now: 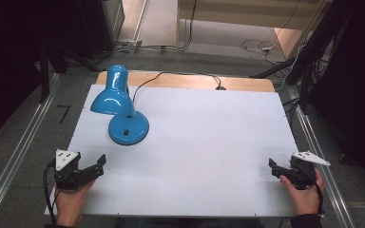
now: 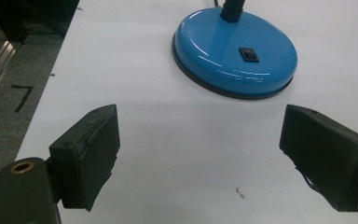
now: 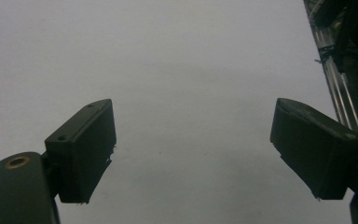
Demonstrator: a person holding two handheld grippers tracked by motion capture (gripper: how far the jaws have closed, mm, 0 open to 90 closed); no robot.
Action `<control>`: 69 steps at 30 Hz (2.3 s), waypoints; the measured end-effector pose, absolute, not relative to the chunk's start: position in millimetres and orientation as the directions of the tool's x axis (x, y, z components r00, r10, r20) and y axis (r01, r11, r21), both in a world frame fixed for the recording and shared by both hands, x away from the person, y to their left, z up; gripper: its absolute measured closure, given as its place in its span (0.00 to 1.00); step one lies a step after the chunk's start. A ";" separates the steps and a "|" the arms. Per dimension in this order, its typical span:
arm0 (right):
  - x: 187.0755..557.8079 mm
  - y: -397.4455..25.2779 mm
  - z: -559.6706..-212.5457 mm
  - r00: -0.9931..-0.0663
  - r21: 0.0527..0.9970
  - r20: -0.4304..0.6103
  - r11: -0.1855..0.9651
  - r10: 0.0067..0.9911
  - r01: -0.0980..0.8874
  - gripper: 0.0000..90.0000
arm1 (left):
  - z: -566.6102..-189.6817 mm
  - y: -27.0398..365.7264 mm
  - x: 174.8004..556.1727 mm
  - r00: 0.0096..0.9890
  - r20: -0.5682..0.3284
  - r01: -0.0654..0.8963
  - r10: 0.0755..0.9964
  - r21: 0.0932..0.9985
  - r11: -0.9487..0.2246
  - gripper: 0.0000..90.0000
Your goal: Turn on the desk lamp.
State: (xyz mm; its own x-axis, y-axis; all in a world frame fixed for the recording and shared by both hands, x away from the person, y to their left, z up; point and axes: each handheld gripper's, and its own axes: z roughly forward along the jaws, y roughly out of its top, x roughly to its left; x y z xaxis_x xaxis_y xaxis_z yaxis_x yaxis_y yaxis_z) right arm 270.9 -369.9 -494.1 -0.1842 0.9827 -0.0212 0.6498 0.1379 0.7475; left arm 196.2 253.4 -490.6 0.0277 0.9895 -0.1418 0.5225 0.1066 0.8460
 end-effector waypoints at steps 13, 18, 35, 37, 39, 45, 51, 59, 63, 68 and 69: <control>266.3 -369.6 -490.6 -0.170 0.758 -0.004 0.114 0.986 0.642 0.13 | -491.3 253.4 199.7 0.017 -0.139 0.522 0.990 0.846 0.110 0.15; 266.2 -369.6 -490.1 -0.171 0.759 0.010 0.104 0.985 0.643 0.13 | -492.1 252.3 202.7 0.021 -0.142 0.527 0.990 0.843 0.110 0.15; 266.3 -370.7 -490.8 -0.163 0.746 0.027 0.088 0.986 0.660 0.13 | -493.4 241.2 213.5 0.046 -0.131 0.536 0.990 0.840 0.086 0.15; 266.9 -370.7 -491.6 -0.164 0.742 0.026 0.091 0.986 0.664 0.13 | -493.4 241.5 213.7 0.044 -0.131 0.535 0.990 0.841 0.088 0.15; 267.3 -370.5 -491.8 -0.163 0.742 0.027 0.090 0.986 0.665 0.13 | -493.1 242.0 214.3 0.042 -0.132 0.535 0.990 0.840 0.089 0.15; 267.5 -370.4 -491.9 -0.168 0.743 0.028 0.092 0.985 0.663 0.13 | -493.0 240.9 216.3 0.043 -0.128 0.533 0.991 0.842 0.086 0.15; 267.1 -370.3 -491.7 -0.167 0.744 0.028 0.091 0.985 0.662 0.13 | -492.6 240.3 217.9 0.044 -0.129 0.531 0.991 0.843 0.086 0.15; 267.0 -369.7 -491.8 -0.164 0.741 0.025 0.091 0.986 0.665 0.13 | -492.0 238.8 221.1 0.045 -0.130 0.527 0.990 0.845 0.087 0.15; 266.3 -369.2 -491.5 -0.170 0.744 0.017 0.101 0.985 0.660 0.13 | -492.1 237.4 224.0 0.044 -0.130 0.526 0.991 0.846 0.088 0.15; 266.0 -369.1 -491.4 -0.166 0.744 0.015 0.100 0.986 0.661 0.13 | -491.9 236.3 226.0 0.043 -0.127 0.527 0.991 0.846 0.085 0.16; 266.0 -369.1 -491.4 -0.166 0.744 0.015 0.100 0.986 0.661 0.13 | -492.1 236.2 226.5 0.044 -0.127 0.525 0.991 0.847 0.085 0.16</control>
